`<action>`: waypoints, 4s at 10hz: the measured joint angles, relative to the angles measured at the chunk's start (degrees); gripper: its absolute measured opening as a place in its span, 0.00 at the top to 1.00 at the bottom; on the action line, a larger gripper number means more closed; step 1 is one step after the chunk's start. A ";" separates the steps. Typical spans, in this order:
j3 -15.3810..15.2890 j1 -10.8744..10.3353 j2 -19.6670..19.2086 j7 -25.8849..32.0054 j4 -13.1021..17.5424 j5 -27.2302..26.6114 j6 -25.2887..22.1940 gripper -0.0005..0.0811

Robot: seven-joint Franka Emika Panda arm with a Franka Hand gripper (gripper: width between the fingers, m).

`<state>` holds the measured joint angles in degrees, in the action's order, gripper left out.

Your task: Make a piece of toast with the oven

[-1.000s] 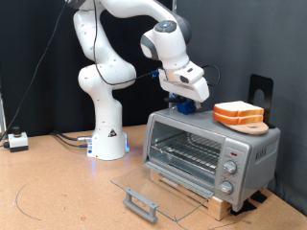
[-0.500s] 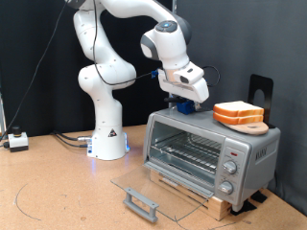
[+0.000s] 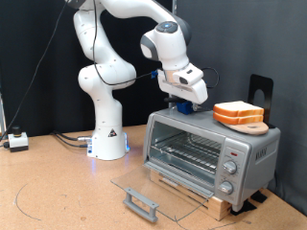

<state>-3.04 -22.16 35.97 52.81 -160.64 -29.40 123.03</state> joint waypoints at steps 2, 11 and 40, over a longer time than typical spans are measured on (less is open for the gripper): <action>0.00 0.02 -0.09 -0.29 -0.05 0.01 -0.04 0.41; 0.07 0.69 -0.15 -0.45 -0.07 0.01 -0.08 0.42; 6.25 2.19 5.97 -0.87 1.23 -9.18 -1.44 0.51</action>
<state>3.21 -19.97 41.94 51.94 -159.40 -38.58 121.59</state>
